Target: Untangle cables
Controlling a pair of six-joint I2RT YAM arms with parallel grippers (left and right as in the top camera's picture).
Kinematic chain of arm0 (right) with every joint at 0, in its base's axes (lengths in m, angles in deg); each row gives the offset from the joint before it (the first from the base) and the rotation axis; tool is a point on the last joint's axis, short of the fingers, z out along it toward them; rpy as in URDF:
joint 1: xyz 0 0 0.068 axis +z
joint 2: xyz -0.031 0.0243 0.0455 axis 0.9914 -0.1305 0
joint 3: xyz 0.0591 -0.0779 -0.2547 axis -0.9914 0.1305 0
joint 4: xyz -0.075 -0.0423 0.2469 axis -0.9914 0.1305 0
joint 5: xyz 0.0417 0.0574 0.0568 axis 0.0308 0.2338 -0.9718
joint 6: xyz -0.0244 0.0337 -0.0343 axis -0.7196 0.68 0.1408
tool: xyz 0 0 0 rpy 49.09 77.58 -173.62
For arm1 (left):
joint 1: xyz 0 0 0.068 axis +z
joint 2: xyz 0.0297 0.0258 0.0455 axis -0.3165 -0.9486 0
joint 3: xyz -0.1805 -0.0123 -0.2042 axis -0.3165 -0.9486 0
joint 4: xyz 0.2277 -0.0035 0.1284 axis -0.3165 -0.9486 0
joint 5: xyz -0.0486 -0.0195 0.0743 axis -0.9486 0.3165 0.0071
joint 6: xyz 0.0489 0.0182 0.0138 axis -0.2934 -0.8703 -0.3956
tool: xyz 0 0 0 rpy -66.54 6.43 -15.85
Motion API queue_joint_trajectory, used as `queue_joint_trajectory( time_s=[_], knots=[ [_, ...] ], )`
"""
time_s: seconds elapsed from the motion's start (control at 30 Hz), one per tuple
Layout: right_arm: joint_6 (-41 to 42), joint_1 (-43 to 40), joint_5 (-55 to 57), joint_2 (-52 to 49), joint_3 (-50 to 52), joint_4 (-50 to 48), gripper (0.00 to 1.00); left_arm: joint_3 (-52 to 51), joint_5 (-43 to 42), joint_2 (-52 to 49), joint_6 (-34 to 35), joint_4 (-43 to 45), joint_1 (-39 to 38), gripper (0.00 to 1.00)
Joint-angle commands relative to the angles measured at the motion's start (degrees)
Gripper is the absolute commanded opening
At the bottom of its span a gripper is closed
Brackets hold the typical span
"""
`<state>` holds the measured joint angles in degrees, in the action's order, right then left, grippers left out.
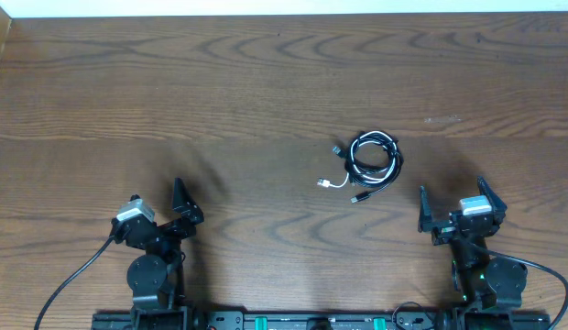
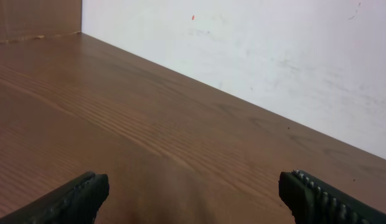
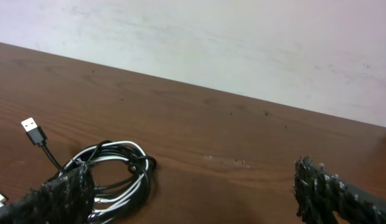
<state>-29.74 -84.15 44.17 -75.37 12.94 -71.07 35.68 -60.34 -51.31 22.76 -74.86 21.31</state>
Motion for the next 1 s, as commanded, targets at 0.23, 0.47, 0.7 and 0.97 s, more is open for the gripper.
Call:
queue_joint_trajectory(
  time_s=[0.23, 0.47, 0.7, 0.97],
  knots=[
    [0.0, -0.3, 0.2, 0.2, 0.1, 0.3, 0.99, -1.6, -0.1, 0.0, -0.9, -1.2, 0.0, 0.94],
    [0.0, -0.3, 0.2, 0.2, 0.1, 0.3, 0.99, -1.6, -10.4, 0.0, -0.9, 3.4, 0.0, 0.94],
    [0.0, -0.3, 0.2, 0.2, 0.1, 0.3, 0.99, -0.2, -15.0, 0.0, 2.4, 7.2, 0.0, 0.95],
    [0.0, -0.3, 0.2, 0.2, 0.1, 0.3, 0.99, 2.3, -17.7, 0.0, 2.6, 7.2, 0.0, 0.95]
  ],
)
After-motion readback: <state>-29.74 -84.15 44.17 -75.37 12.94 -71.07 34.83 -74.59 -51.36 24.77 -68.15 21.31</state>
